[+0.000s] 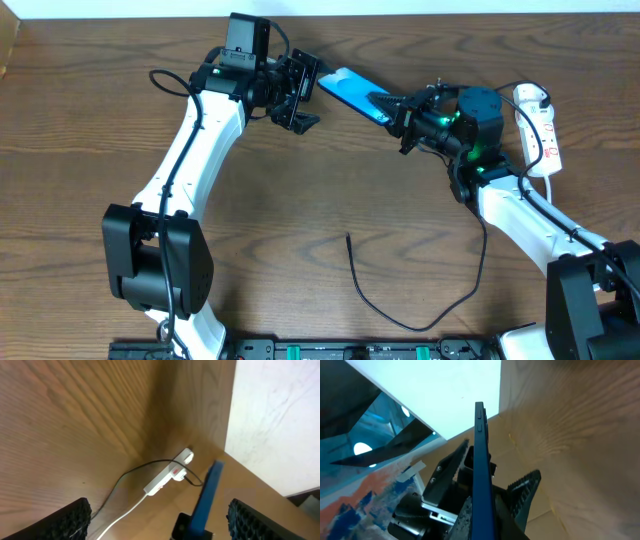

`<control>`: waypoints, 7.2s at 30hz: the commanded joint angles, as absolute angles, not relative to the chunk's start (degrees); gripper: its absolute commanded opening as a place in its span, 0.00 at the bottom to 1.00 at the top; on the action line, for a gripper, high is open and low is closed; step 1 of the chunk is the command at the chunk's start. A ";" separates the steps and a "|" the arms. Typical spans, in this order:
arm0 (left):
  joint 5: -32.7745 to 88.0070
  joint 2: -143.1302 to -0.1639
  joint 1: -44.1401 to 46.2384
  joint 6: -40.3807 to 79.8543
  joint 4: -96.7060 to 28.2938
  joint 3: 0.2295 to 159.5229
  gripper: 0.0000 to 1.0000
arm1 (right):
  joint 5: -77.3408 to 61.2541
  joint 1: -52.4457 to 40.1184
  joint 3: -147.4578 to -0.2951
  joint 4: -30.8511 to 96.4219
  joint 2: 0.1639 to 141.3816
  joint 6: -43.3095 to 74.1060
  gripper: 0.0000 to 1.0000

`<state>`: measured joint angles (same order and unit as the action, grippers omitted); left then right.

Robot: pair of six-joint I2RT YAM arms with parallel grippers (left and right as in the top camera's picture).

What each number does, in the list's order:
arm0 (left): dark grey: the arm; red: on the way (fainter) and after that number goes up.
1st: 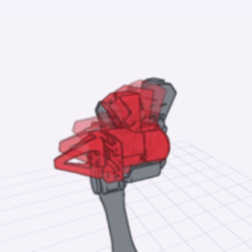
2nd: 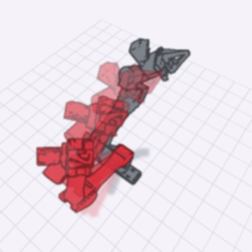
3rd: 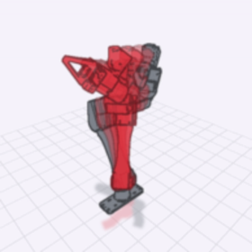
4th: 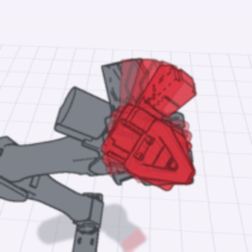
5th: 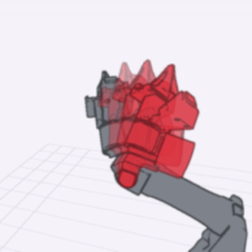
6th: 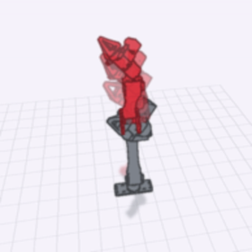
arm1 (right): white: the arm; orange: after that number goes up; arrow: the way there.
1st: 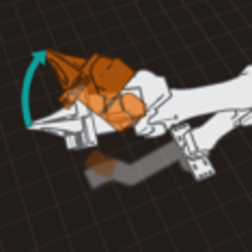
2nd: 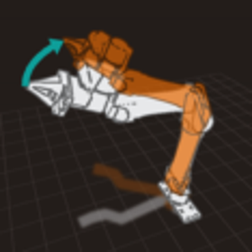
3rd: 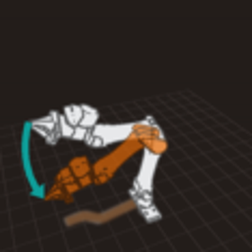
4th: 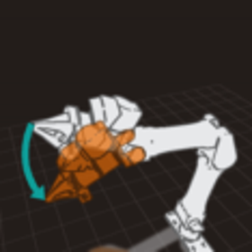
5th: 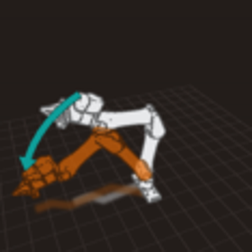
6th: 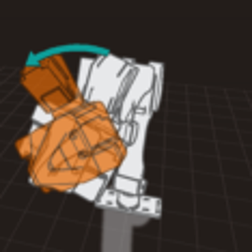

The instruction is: Plug charger to phone and switch on socket

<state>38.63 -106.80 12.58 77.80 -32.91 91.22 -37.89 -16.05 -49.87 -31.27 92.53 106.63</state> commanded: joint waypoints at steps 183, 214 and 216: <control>49.74 -105.54 3.81 76.07 -30.15 91.72 0.07 | -41.12 -13.65 -50.92 -20.82 91.64 45.87 0.99; 54.50 -105.54 3.81 41.85 -31.29 91.72 0.07 | -45.28 -14.68 -50.92 -1.17 91.64 22.63 0.85; 56.84 -105.54 3.62 39.53 -30.76 91.72 0.07 | -44.34 -15.07 -50.92 1.34 91.64 22.65 0.82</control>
